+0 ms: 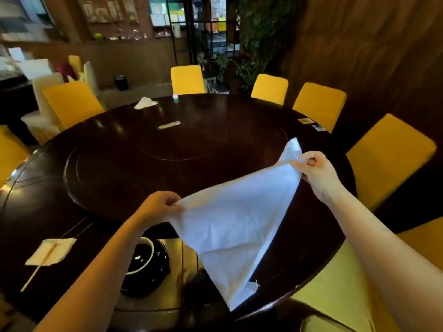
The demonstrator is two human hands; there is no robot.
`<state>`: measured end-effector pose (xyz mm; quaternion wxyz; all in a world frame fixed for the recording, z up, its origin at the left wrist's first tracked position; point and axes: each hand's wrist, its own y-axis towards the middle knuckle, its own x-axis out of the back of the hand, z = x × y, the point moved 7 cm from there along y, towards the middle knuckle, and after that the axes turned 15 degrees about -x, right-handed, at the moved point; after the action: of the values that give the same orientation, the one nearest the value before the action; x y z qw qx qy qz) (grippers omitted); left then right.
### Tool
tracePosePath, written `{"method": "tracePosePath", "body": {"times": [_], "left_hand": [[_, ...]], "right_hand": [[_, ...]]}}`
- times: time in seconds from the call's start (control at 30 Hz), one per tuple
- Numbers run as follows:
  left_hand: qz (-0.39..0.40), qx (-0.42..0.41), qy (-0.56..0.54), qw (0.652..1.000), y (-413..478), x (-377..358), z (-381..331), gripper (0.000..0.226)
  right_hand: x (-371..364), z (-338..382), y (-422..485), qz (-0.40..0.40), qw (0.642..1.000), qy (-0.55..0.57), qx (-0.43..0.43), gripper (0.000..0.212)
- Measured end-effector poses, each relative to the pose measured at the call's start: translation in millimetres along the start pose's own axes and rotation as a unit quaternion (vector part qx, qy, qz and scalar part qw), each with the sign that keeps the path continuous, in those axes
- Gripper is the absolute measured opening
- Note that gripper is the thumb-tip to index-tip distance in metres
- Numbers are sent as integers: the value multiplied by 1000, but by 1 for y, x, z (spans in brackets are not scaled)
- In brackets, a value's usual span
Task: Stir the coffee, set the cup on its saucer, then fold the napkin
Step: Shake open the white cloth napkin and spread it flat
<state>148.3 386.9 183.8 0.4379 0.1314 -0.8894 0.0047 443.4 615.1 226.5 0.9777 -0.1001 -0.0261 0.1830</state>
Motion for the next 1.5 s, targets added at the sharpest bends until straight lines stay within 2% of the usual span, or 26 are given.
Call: {"method": "tracePosePath", "body": {"times": [0.1,0.17,0.23,0.27,0.3,0.37,0.43,0.57,0.63,0.73,0.8,0.87,0.93,0.97,1.07,1.17,1.3,1.5], "left_hand": [[134,26,110,984,-13,-20,-1,5],[153,39,147,976,-21,-24,-3,6],[69,49,97,992,-24,-15,-7,10],[-3,56,12,998,-26,-8,-9,12],[-76,62,-103,990,-28,-1,-13,14],[-179,64,-300,935,-29,8,-24,15],[-238,51,-364,899,-23,17,-36,13],[-311,31,-323,893,-4,33,-69,21],[-298,19,-267,916,5,39,-85,20],[-212,-45,-34,976,15,55,-106,15],[-196,-107,77,972,14,68,-117,7],[-230,-140,122,956,8,81,-119,18],[-275,-140,123,943,-2,93,-122,19],[-297,-136,124,937,-7,99,-125,22],[-346,-154,134,916,-26,114,-142,45],[-368,-174,113,906,-39,130,-155,44],[-319,-163,114,927,-25,128,-152,63],[-175,-32,102,979,15,84,-68,51]], "right_hand": [[0,-7,6,47,998,-1,-43,24],[0,-15,13,67,995,-8,-78,22],[4,-23,19,71,992,-29,-101,15],[5,-25,21,68,991,-33,-111,14],[6,-24,19,64,991,-37,-114,13],[7,-20,17,58,992,-38,-105,10],[6,-14,15,55,994,-35,-88,17],[-7,1,7,67,996,-21,-63,15],[-14,12,3,71,996,-15,-47,13],[-14,34,-7,82,997,-6,-1,13],[-9,45,-11,84,996,-16,22,16],[-4,53,-15,64,997,-40,30,37],[-1,61,-19,44,996,-63,46,57],[0,67,-24,37,995,-77,59,59],[9,88,-42,16,987,-136,86,44],[22,102,-54,13,989,-130,75,33],[25,106,-51,-19,991,-123,40,35],[14,54,3,-49,976,-207,-41,46]]}}
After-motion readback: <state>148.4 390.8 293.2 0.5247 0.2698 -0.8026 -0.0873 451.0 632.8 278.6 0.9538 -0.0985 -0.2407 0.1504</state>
